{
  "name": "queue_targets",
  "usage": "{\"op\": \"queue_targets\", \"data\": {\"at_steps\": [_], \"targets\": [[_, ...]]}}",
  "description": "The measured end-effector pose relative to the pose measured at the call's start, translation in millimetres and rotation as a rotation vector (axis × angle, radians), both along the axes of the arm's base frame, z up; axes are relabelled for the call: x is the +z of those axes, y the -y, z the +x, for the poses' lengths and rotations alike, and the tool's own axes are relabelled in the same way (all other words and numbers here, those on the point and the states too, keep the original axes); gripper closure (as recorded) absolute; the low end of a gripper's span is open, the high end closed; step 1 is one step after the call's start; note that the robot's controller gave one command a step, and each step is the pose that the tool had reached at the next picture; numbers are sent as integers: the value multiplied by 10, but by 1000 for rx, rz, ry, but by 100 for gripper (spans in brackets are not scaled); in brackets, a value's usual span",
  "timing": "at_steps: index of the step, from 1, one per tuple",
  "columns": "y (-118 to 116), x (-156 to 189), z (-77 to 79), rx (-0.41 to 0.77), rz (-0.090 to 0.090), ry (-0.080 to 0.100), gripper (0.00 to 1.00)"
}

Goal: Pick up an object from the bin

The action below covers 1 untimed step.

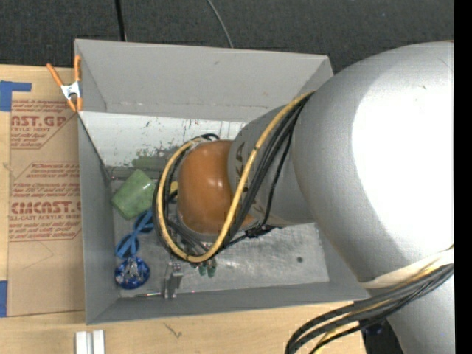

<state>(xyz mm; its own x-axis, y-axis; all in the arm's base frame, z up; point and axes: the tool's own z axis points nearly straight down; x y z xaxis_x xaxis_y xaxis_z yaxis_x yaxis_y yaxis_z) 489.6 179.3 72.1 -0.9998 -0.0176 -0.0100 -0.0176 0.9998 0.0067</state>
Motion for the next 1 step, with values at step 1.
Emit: {"op": "queue_targets", "data": {"at_steps": [1], "targets": [[-595, -3, -22, 39, -14, -3, 0]]}}
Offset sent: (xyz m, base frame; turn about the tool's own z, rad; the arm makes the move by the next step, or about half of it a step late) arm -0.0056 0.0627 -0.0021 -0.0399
